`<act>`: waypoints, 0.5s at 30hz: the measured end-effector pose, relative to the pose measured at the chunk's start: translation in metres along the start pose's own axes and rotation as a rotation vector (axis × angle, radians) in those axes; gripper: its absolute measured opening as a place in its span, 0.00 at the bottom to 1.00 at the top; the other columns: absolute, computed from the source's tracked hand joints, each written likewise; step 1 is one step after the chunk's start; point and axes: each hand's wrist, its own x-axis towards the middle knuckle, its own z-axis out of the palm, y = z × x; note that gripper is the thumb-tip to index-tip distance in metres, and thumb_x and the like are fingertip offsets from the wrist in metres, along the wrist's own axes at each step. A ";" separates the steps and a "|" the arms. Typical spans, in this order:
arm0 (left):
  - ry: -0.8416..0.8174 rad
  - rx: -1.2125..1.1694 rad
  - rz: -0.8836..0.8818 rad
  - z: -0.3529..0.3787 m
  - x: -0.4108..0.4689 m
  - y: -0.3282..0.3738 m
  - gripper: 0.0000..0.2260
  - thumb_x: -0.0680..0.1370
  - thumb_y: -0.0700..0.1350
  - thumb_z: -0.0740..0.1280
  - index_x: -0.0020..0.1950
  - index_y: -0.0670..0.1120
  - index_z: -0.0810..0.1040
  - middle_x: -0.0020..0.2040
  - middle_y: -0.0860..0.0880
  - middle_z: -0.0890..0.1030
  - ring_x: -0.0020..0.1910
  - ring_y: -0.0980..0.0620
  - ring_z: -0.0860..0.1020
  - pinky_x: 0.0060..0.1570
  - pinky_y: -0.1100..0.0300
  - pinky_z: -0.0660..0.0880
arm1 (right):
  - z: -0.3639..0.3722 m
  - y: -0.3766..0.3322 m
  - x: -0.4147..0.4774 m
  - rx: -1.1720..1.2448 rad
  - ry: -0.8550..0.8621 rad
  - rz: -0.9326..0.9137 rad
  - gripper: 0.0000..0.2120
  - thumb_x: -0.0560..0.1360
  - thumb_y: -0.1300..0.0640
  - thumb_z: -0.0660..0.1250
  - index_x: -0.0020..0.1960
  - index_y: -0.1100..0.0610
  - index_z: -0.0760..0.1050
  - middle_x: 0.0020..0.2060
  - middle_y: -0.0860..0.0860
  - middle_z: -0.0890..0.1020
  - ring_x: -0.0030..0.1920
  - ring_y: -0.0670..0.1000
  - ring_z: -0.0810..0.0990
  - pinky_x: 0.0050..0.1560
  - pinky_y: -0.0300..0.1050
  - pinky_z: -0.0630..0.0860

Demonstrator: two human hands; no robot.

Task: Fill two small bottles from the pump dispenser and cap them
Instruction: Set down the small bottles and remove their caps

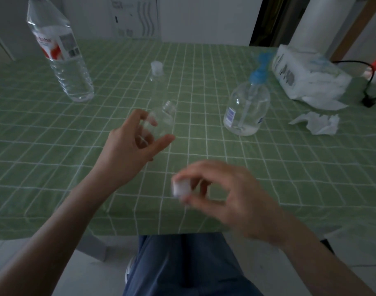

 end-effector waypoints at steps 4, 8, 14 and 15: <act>-0.009 -0.297 -0.092 0.001 0.011 -0.010 0.14 0.71 0.62 0.67 0.48 0.55 0.70 0.36 0.54 0.78 0.31 0.59 0.79 0.35 0.62 0.76 | -0.018 0.022 0.037 0.159 0.221 0.189 0.12 0.71 0.61 0.72 0.54 0.53 0.78 0.48 0.47 0.83 0.44 0.44 0.83 0.48 0.33 0.78; 0.048 -0.451 -0.145 0.010 0.033 -0.014 0.04 0.77 0.47 0.64 0.50 0.52 0.70 0.44 0.53 0.79 0.42 0.60 0.80 0.45 0.61 0.75 | -0.029 0.055 0.074 0.107 0.326 0.338 0.09 0.69 0.60 0.74 0.49 0.56 0.79 0.46 0.51 0.84 0.43 0.47 0.84 0.48 0.36 0.80; 0.094 -0.372 -0.114 0.039 0.066 -0.016 0.09 0.75 0.46 0.68 0.52 0.55 0.71 0.47 0.52 0.76 0.43 0.64 0.75 0.38 0.76 0.71 | -0.027 0.091 0.114 -0.048 0.423 0.457 0.10 0.70 0.56 0.74 0.47 0.60 0.81 0.42 0.53 0.84 0.42 0.47 0.81 0.51 0.44 0.78; 0.093 -0.358 -0.121 0.044 0.071 -0.018 0.11 0.75 0.45 0.69 0.54 0.54 0.71 0.48 0.51 0.76 0.44 0.60 0.75 0.39 0.74 0.71 | -0.025 0.096 0.118 -0.080 0.428 0.467 0.10 0.71 0.54 0.74 0.47 0.60 0.81 0.41 0.52 0.84 0.42 0.47 0.81 0.52 0.45 0.78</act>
